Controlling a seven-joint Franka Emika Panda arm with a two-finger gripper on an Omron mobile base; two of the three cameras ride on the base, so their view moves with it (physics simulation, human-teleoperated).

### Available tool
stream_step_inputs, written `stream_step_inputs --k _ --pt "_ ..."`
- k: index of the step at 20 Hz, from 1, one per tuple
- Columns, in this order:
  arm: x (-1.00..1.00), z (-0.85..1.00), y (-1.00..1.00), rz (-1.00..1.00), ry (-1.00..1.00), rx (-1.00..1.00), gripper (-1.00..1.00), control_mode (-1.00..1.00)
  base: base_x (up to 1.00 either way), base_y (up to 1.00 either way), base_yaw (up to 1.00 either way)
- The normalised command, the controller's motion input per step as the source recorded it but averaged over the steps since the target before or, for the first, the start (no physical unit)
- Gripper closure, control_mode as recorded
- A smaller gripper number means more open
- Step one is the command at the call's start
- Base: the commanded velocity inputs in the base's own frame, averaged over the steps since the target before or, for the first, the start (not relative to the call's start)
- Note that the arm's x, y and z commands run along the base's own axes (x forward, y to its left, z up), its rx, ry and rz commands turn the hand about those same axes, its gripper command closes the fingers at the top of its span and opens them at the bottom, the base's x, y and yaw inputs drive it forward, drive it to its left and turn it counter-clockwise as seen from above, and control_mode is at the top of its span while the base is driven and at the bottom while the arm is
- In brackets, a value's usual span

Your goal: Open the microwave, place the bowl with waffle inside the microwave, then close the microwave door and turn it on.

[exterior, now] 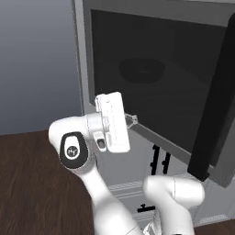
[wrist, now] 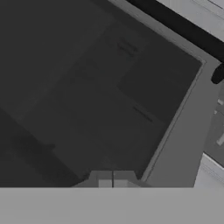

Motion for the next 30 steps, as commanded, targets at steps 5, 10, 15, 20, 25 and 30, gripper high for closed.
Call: stream_step_inputs --k 5,10,15,20,25,30 --pt "0.0 0.19 -0.75 0.1 -0.21 -0.03 1.0 -1.0 0.0 0.0 0.0" --pt "0.01 0.75 -0.44 0.29 -0.07 -0.03 1.0 -1.0 0.0 0.0 0.0" --pt "0.63 0.46 -0.08 0.42 0.09 0.0 1.0 -1.0 0.0 0.0 0.0" --pt "0.89 0.21 -0.06 0.53 0.18 0.0 1.0 -1.0 0.0 0.0 0.0" --pt "0.98 0.12 -0.08 0.54 0.21 0.0 1.0 -1.0 0.0 0.0 0.0" --pt "1.0 -0.05 0.0 0.48 0.35 0.0 1.0 -1.0 0.0 0.0 0.0"
